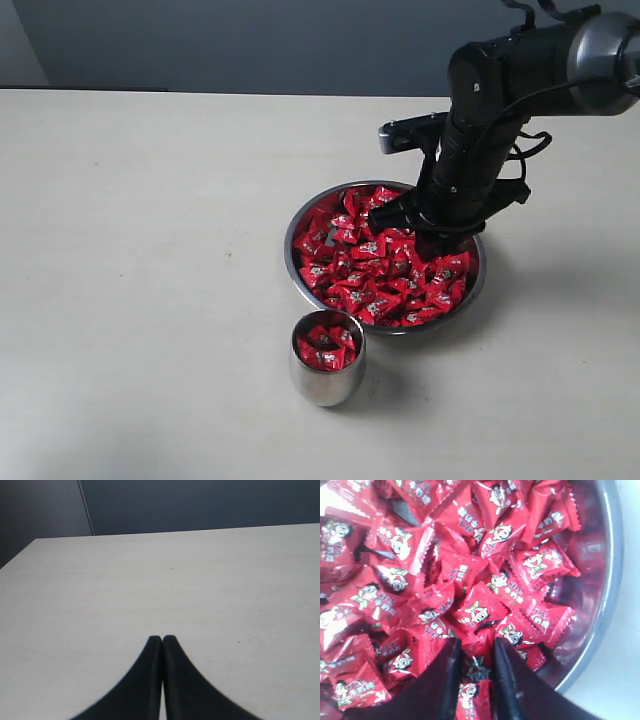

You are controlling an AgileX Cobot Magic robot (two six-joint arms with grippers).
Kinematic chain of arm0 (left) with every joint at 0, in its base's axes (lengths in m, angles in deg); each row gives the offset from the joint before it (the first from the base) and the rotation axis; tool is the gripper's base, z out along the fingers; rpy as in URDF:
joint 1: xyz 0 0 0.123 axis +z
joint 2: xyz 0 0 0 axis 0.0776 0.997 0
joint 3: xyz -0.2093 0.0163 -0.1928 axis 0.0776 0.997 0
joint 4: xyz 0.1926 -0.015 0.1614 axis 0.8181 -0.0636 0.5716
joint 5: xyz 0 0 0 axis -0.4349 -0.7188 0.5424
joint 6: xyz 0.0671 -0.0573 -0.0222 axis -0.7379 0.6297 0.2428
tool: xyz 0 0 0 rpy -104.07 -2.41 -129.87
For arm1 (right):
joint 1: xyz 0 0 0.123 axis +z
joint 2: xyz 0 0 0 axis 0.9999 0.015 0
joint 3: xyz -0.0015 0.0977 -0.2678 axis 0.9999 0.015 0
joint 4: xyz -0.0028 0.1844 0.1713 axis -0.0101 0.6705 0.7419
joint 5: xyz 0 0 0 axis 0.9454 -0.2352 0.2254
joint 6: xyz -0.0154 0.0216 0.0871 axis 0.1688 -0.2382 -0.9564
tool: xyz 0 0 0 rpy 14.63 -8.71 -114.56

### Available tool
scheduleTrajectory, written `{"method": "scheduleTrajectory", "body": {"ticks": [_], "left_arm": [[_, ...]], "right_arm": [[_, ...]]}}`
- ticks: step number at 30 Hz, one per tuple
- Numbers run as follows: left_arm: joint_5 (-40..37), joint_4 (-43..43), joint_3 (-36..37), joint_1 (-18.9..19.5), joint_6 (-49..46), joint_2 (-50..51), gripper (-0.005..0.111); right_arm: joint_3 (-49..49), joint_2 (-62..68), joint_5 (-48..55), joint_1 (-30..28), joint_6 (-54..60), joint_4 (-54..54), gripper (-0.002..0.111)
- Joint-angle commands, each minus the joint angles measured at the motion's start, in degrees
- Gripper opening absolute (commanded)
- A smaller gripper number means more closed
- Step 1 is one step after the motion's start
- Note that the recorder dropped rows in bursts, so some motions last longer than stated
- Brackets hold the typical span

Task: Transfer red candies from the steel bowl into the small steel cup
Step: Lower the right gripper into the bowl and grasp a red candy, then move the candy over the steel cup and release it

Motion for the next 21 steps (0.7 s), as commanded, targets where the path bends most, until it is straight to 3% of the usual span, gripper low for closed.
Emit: {"method": "scheduleTrajectory", "body": {"ticks": [1,10,21], "left_arm": [[0.45,0.11,0.26,-0.38,0.08,-0.27,0.0],[0.45,0.11,0.26,-0.38,0.08,-0.27,0.0],[0.45,0.11,0.26,-0.38,0.08,-0.27,0.0]], "right_arm": [[0.2,-2.84,0.44,-0.3,0.39,-0.49,-0.001],[0.3,-8.69,2.87,3.67,0.39,-0.49,-0.001],[0.3,-12.47,2.53,20.36,0.39,-0.64,-0.001]]}}
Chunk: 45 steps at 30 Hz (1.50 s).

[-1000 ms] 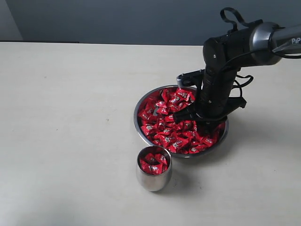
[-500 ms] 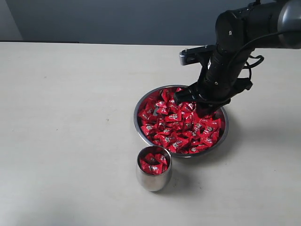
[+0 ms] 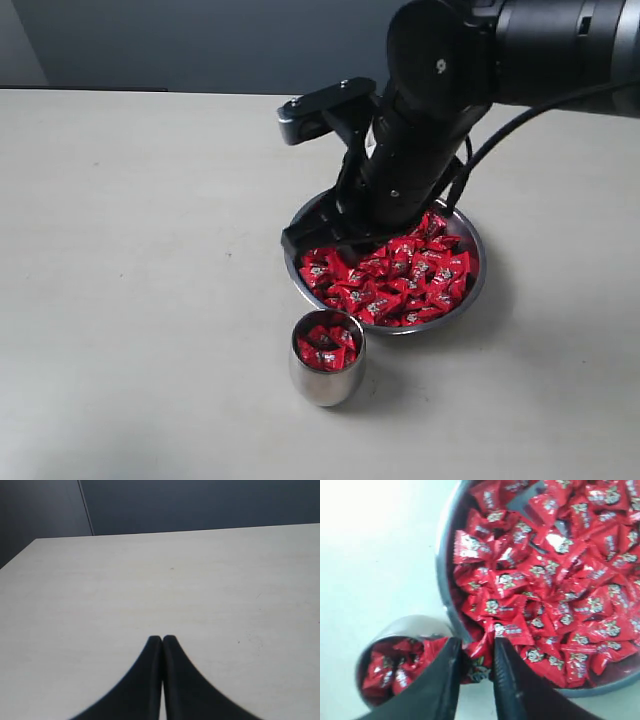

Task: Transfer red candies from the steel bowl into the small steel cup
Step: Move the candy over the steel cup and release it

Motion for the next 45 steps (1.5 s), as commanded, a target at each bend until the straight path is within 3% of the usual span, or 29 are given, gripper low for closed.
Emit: {"method": "scheduleTrajectory", "body": {"ticks": [1,12,17,26,45], "left_arm": [[0.45,0.11,0.26,-0.38,0.08,-0.27,0.0],[0.45,0.11,0.26,-0.38,0.08,-0.27,0.0],[0.45,0.11,0.26,-0.38,0.08,-0.27,0.0],[0.45,0.11,0.26,-0.38,0.08,-0.27,0.0],[0.45,0.11,0.26,-0.38,0.08,-0.27,0.0]], "right_arm": [[0.3,-0.38,-0.26,4.08,0.28,-0.78,-0.001],[3.08,2.2,0.07,5.07,0.76,0.0,-0.001],[3.08,2.2,0.07,5.16,5.32,6.27,-0.001],[3.08,2.2,-0.87,7.36,3.51,0.85,-0.001],[3.08,5.14,-1.72,7.36,4.32,2.87,-0.001]]}}
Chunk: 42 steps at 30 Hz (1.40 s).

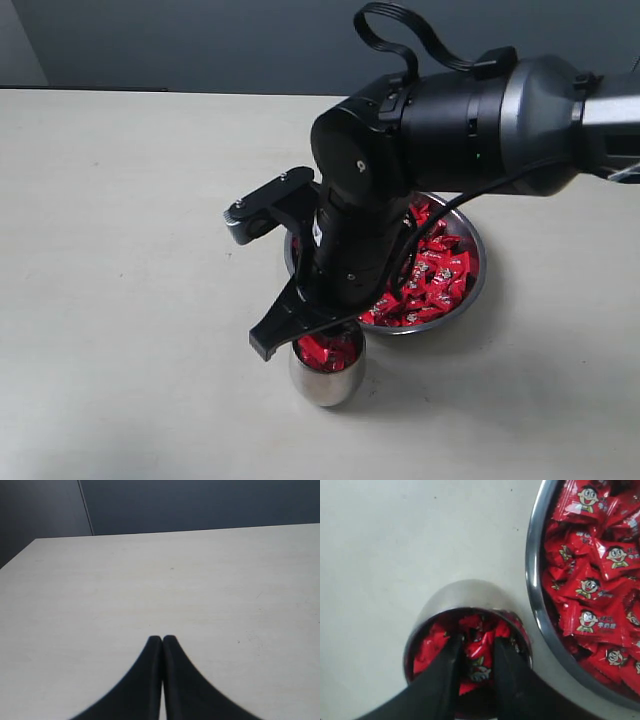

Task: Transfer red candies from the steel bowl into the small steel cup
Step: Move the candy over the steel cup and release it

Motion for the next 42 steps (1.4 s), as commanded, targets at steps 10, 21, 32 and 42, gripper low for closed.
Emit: {"method": "scheduleTrajectory", "body": {"ticks": [10,21,32,42], "left_arm": [[0.45,0.11,0.26,-0.38,0.08,-0.27,0.0],[0.45,0.11,0.26,-0.38,0.08,-0.27,0.0],[0.45,0.11,0.26,-0.38,0.08,-0.27,0.0],[0.45,0.11,0.26,-0.38,0.08,-0.27,0.0]], "right_arm": [[0.11,-0.05,-0.57,-0.01,1.67,0.01,0.012],[0.11,-0.05,-0.57,-0.01,1.67,0.01,0.029],[0.11,-1.66,-1.17,-0.01,1.67,-0.33,0.029],[0.11,-4.5,-1.61,-0.01,1.67,-0.79,0.029]]}}
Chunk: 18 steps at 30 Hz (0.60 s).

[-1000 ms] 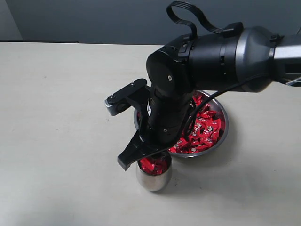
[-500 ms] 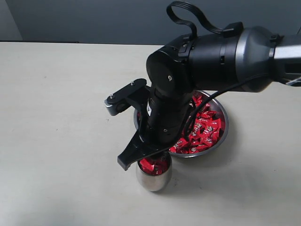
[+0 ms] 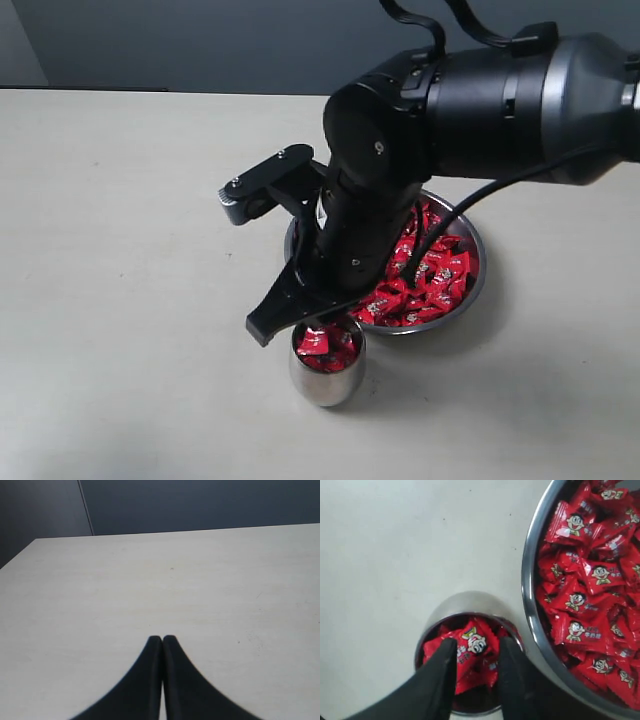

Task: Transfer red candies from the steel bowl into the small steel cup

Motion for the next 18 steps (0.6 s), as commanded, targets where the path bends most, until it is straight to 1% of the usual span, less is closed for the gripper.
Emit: {"method": "scheduleTrajectory", "body": {"ticks": [1,6,12,15,18], "left_arm": [[0.45,0.11,0.26,-0.38,0.08,-0.27,0.0],[0.45,0.11,0.26,-0.38,0.08,-0.27,0.0],[0.45,0.11,0.26,-0.38,0.08,-0.27,0.0],[0.45,0.11,0.26,-0.38,0.08,-0.27,0.0],[0.45,0.11,0.26,-0.38,0.08,-0.27,0.0]], "right_arm": [[0.06,-1.75,-0.42,-0.01,0.18,-1.06,0.029],[0.06,-4.63,-0.73,-0.01,-0.61,-6.37,0.029],[0.06,-7.71,-1.13,-0.01,-8.3,-16.98,0.029],[0.06,-7.7,-0.21,-1.13,-12.84,-21.74,0.029],[0.06,-7.7,0.27,-3.26,-14.25,-23.85,0.029]]}}
